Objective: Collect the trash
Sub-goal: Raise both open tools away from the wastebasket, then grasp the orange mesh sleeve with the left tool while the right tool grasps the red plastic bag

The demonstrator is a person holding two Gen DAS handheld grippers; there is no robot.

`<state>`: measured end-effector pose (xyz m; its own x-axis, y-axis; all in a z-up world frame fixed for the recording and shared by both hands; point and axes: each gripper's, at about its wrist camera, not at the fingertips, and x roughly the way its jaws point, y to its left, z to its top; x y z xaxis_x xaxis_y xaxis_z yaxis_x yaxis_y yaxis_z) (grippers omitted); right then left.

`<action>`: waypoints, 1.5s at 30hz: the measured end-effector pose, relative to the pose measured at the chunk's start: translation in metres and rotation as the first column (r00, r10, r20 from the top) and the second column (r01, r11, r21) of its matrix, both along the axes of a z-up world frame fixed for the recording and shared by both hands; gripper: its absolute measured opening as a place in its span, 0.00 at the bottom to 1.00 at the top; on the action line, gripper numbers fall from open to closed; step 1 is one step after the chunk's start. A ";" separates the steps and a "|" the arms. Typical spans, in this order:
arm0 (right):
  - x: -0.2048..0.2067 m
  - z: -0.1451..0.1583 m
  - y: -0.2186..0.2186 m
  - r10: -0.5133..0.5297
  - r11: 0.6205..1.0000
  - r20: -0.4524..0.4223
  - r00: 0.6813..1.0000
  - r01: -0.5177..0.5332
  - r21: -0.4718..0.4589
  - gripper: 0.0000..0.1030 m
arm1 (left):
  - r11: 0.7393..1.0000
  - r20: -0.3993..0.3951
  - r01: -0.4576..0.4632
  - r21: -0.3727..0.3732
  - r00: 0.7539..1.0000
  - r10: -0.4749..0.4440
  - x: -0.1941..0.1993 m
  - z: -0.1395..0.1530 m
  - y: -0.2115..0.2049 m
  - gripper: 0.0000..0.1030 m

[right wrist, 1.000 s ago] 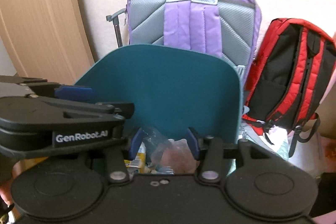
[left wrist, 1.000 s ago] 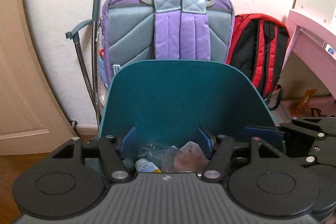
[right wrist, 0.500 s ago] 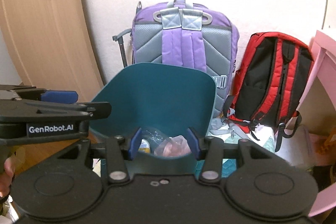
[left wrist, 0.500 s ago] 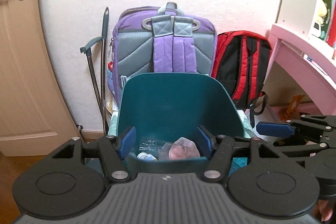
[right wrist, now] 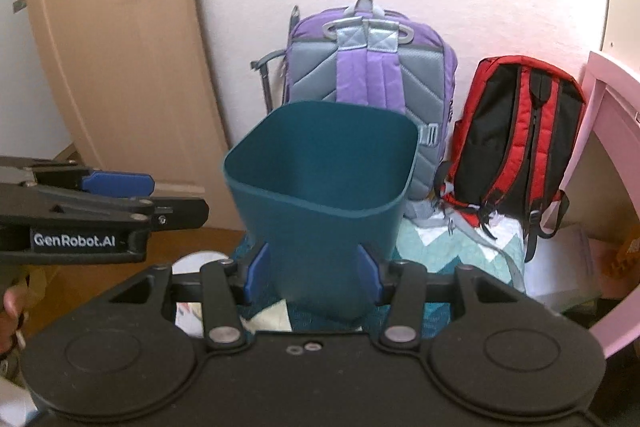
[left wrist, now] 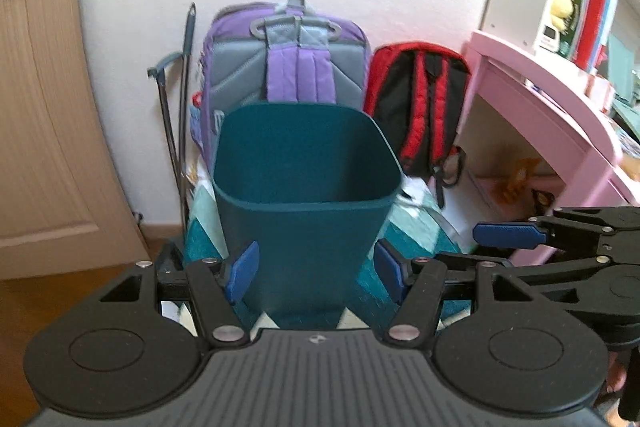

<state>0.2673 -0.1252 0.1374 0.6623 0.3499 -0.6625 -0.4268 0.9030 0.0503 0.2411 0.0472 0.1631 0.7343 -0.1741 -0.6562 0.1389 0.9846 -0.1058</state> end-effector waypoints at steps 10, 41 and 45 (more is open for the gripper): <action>-0.048 -0.040 -0.021 0.058 0.998 -0.080 0.995 -0.058 0.007 0.47 | 0.999 -0.063 0.043 0.000 0.997 -0.043 -0.045 -0.047 0.000 0.74; -0.003 -0.408 -0.040 -0.114 0.992 -0.639 0.760 0.126 -0.026 0.47 | 0.973 -0.571 -0.207 0.103 0.788 0.229 0.026 -0.416 0.144 0.86; 0.011 -0.460 -0.045 -0.196 0.975 -0.706 0.680 0.211 -0.067 0.47 | 0.970 -0.643 -0.221 0.105 0.728 0.236 0.036 -0.469 0.160 0.86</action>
